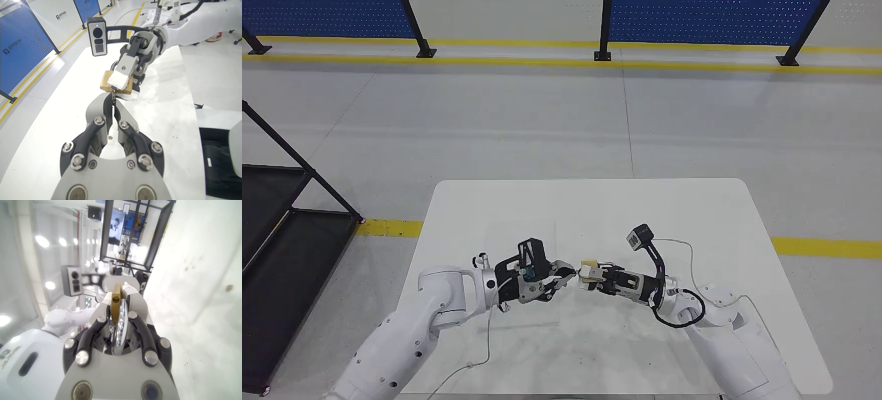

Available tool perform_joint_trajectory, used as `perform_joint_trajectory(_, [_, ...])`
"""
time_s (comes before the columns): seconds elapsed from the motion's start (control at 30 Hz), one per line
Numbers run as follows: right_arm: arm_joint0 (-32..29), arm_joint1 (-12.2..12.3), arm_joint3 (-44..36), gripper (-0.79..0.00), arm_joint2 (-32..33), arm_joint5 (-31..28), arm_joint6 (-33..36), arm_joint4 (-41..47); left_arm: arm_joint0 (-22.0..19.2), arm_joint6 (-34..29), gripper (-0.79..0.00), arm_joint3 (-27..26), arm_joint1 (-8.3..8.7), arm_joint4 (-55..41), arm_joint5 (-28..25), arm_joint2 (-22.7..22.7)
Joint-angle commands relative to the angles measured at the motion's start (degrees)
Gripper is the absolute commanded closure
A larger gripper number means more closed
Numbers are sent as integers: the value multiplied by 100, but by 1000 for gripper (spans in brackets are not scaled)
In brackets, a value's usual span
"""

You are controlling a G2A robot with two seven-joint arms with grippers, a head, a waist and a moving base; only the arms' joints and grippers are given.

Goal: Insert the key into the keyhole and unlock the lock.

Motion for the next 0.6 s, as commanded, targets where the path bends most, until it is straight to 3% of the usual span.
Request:
perform_joint_trajectory(0.0, [0,0,0,0,0,0,0,0,14,46,0,-13,2,49,1,-6])
perform_joint_trajectory(0.47, [0,0,0,0,0,0,0,0,78,169,0,-55,9,189,66,-40])
perform_joint_trajectory(0.5, [0,0,0,0,0,0,0,0,87,178,-68,-63,10,201,76,-51])
perform_joint_trajectory(0.57, [0,0,0,0,0,0,0,0,122,192,-613,-62,14,202,110,-85])
